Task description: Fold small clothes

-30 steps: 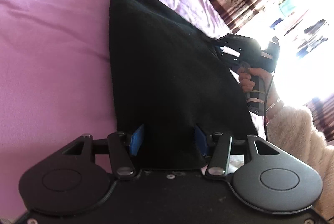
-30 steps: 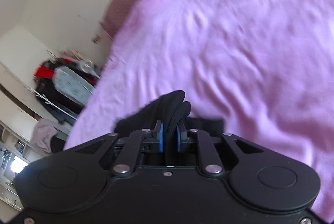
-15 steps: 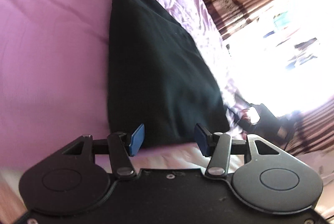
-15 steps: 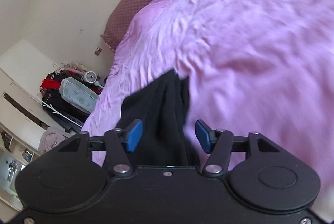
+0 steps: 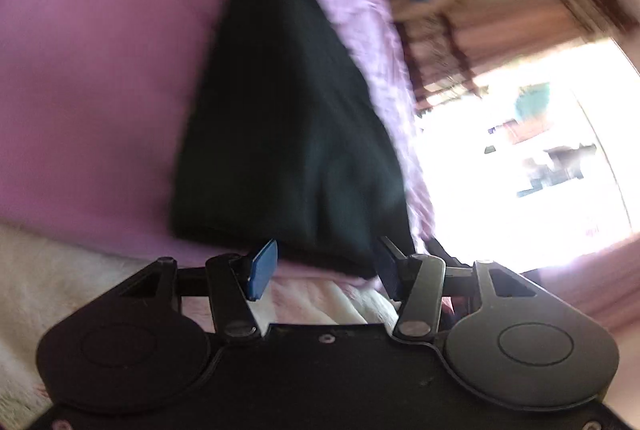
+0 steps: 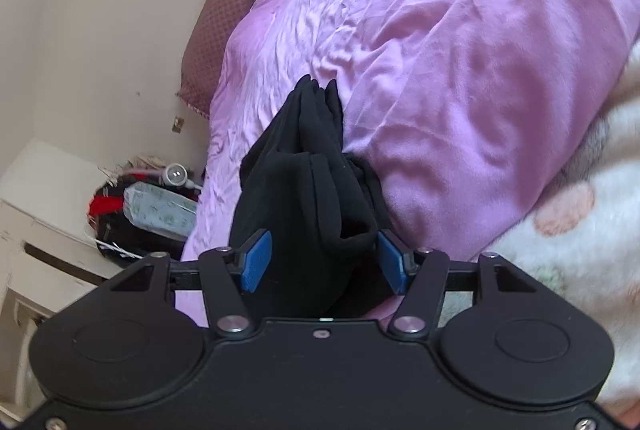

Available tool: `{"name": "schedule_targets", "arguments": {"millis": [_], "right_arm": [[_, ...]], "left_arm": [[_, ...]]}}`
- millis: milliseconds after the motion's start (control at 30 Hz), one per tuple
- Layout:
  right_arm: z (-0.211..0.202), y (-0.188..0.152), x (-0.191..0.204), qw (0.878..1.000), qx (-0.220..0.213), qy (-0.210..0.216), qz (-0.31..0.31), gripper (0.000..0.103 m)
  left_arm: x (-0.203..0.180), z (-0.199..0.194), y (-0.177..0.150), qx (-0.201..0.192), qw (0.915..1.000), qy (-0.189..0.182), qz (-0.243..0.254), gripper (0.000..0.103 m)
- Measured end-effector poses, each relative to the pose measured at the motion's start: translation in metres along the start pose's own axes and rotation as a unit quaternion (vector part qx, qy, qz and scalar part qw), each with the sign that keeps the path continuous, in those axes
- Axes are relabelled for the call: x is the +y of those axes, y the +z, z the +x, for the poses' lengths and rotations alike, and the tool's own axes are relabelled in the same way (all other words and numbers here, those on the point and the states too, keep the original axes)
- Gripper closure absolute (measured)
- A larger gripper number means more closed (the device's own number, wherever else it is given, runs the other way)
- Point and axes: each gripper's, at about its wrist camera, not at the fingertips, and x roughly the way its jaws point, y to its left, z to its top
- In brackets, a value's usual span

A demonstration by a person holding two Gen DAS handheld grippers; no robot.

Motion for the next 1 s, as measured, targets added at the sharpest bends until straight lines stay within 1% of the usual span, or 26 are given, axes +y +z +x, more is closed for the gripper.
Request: {"name": "schedule_targets", "arguments": {"millis": [100, 233, 267, 400, 433, 467, 500, 533, 567, 600, 667, 700, 767, 867, 900, 933, 967, 1000], "right_arm": [[-0.002, -0.005, -0.002, 1.0, 0.003, -0.005, 0.012, 0.043], [-0.002, -0.009, -0.003, 1.0, 0.0, 0.004, 0.023, 0.043], [-0.001, -0.009, -0.003, 1.0, -0.001, 0.005, 0.027, 0.044], [0.006, -0.006, -0.002, 0.999, -0.014, -0.002, 0.035, 0.044], [0.008, -0.006, -0.002, 0.999, -0.016, -0.002, 0.039, 0.044], [0.01, -0.006, -0.001, 0.999, -0.016, -0.002, 0.039, 0.053], [0.011, -0.007, 0.0, 0.999, -0.016, -0.007, 0.038, 0.07], [0.012, -0.007, 0.002, 0.999, -0.014, -0.01, 0.035, 0.078], [0.011, -0.007, 0.003, 0.999, -0.014, -0.009, 0.036, 0.087], [0.01, -0.009, 0.005, 0.999, -0.02, -0.003, 0.038, 0.089], [0.003, -0.011, 0.014, 0.999, -0.027, 0.013, 0.025, 0.091], [0.0, -0.011, 0.017, 0.999, -0.028, 0.016, 0.02, 0.092], [-0.004, -0.015, 0.021, 0.999, -0.027, 0.02, 0.02, 0.092], [0.001, -0.022, 0.005, 0.999, -0.022, -0.013, 0.032, 0.092], [0.005, -0.026, -0.007, 0.998, -0.018, -0.027, 0.05, 0.092], [0.008, -0.029, -0.017, 0.997, -0.015, -0.029, 0.067, 0.092], [0.009, -0.03, -0.024, 0.997, -0.014, -0.029, 0.077, 0.092], [0.01, -0.032, -0.03, 0.995, -0.016, -0.034, 0.087, 0.092]], "left_arm": [[0.016, 0.004, 0.0, -0.015, 0.9986, 0.013, -0.05, 0.049], [0.022, -0.011, -0.003, -0.079, 0.9934, 0.007, -0.082, 0.049], [0.023, -0.013, -0.003, -0.087, 0.9924, 0.002, -0.087, 0.048], [0.025, -0.007, -0.005, -0.1, 0.9887, 0.003, -0.112, 0.049], [0.027, -0.005, -0.006, -0.107, 0.9867, -0.004, -0.123, 0.049], [0.028, -0.005, -0.005, -0.109, 0.9856, -0.009, -0.129, 0.052], [0.026, -0.002, -0.004, -0.111, 0.9859, -0.012, -0.125, 0.055], [0.022, 0.0, -0.005, -0.116, 0.9861, -0.014, -0.118, 0.056], [0.02, -0.004, -0.004, -0.124, 0.9858, -0.021, -0.111, 0.078], [0.018, -0.01, -0.002, -0.132, 0.9859, -0.025, -0.099, 0.091], [0.014, -0.025, 0.002, -0.154, 0.9849, -0.029, -0.074, 0.092], [0.014, -0.03, 0.003, -0.16, 0.9842, -0.029, -0.071, 0.093], [0.018, -0.034, 0.005, -0.158, 0.9852, -0.015, -0.065, 0.093], [0.035, -0.023, 0.002, -0.136, 0.9882, 0.026, -0.067, 0.094], [0.043, -0.019, -0.003, -0.133, 0.9881, 0.033, -0.07, 0.093], [0.048, -0.016, -0.004, -0.13, 0.9884, 0.039, -0.069, 0.093], [0.052, -0.016, -0.005, -0.128, 0.9886, 0.044, -0.066, 0.091], [0.054, -0.016, -0.005, -0.124, 0.989, 0.04, -0.071, 0.089]]}}
